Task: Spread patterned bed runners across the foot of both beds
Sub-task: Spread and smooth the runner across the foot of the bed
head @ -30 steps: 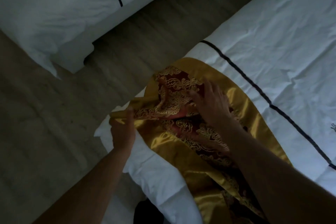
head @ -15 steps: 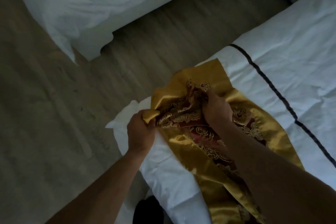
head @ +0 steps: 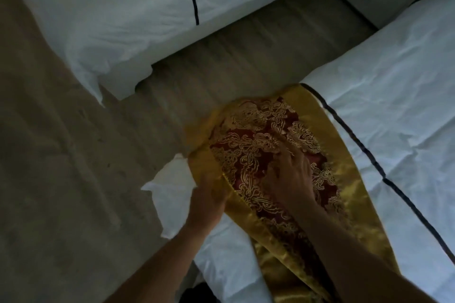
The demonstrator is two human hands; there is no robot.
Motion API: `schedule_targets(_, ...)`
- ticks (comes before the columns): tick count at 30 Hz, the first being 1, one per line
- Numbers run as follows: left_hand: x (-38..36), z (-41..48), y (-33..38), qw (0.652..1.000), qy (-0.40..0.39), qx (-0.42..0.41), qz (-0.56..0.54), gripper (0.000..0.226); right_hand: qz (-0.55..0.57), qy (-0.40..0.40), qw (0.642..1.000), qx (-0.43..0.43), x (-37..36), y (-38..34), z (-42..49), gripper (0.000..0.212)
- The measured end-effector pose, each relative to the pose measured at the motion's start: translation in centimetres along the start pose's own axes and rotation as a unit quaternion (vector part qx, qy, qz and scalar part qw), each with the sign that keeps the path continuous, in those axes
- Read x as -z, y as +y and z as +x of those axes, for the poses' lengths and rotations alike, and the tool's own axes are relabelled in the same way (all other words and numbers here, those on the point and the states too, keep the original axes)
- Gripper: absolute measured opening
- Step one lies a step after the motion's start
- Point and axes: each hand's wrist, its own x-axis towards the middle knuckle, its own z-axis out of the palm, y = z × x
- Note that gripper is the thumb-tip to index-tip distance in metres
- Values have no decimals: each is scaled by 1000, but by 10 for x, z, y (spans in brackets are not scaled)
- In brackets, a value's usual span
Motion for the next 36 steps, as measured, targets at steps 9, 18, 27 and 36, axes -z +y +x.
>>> schedule_targets(9,-64,-37,-5,996,-44,78,-18,68,-18,-108,993,-46,-28,55,-63,83)
schedule_targets(18,-36,-55,-47,995,62,49,56,39,6,-127,989,-73,-11,87,-82,75)
schedule_targets(27,-54,-77,-54,1000,1,20,13,81,-6,-115,967,-226,-3,152,-97,99)
schedule_targets(36,-90,-120,-46,986,-126,-87,-62,97,23,-142,974,-172,-12,176,-143,97)
